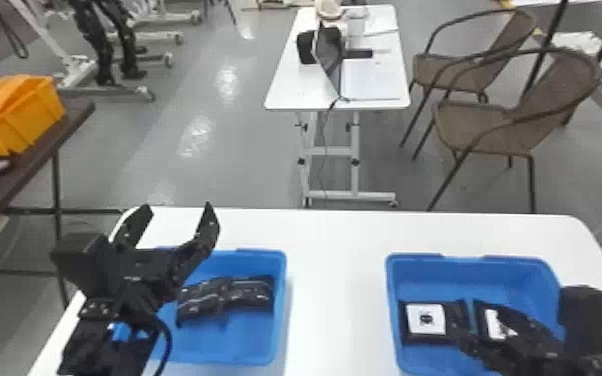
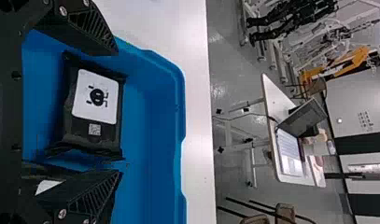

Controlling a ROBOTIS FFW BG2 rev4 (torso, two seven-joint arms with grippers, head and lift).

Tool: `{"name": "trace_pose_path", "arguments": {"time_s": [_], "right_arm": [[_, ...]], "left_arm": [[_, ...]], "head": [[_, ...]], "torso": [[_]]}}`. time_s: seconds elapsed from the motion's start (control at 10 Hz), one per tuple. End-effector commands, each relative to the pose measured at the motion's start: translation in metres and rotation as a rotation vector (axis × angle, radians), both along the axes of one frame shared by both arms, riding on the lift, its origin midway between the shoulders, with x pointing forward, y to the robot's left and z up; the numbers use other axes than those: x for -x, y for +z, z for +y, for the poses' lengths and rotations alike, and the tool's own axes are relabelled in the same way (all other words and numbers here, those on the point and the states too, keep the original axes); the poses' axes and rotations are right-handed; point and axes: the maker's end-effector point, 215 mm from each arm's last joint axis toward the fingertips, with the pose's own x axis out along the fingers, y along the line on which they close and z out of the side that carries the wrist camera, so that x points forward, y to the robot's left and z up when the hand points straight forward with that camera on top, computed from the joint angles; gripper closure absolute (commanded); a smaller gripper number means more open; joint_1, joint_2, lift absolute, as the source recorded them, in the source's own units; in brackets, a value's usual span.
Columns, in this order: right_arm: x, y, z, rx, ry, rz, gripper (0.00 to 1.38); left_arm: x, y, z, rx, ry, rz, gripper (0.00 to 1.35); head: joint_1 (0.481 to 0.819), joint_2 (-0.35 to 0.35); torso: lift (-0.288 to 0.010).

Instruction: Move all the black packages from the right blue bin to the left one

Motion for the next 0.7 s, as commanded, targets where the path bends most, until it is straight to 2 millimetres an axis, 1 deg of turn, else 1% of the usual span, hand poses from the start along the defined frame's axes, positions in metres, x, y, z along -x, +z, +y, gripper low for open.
{"name": "trace_pose_path", "arguments": {"time_s": [0.0, 0.1, 0.2, 0.3, 0.5, 0.6], "right_arm": [[0.003, -0.018, -0.026, 0.044, -0.006, 0.028, 0.13], [0.002, -0.025, -0.039, 0.056, -0.015, 0.030, 0.13], [-0.002, -0.032, -0.046, 0.060, 0.001, 0.035, 0.13], [-0.007, -0.035, -0.048, 0.070, 0.016, 0.038, 0.13], [-0.013, -0.037, -0.041, 0.087, 0.039, 0.036, 0.13], [-0.017, -0.044, -0.030, 0.079, 0.059, 0.041, 0.13]], "left_arm": [[0.000, 0.000, 0.000, 0.002, -0.001, 0.002, 0.13], [0.000, -0.002, 0.000, 0.011, 0.001, 0.004, 0.13], [0.000, 0.000, -0.001, 0.013, -0.001, 0.001, 0.13], [0.000, -0.002, -0.001, 0.012, -0.002, 0.005, 0.13], [0.001, -0.002, 0.000, 0.015, 0.000, 0.005, 0.13], [0.002, -0.005, 0.001, 0.020, 0.003, 0.011, 0.13]], "head": [[0.695, 0.101], [0.695, 0.085], [0.695, 0.064], [0.695, 0.056], [0.695, 0.041], [0.695, 0.043]], "torso": [[-0.039], [-0.039], [-0.039], [-0.039], [-0.039], [-0.039]]}}
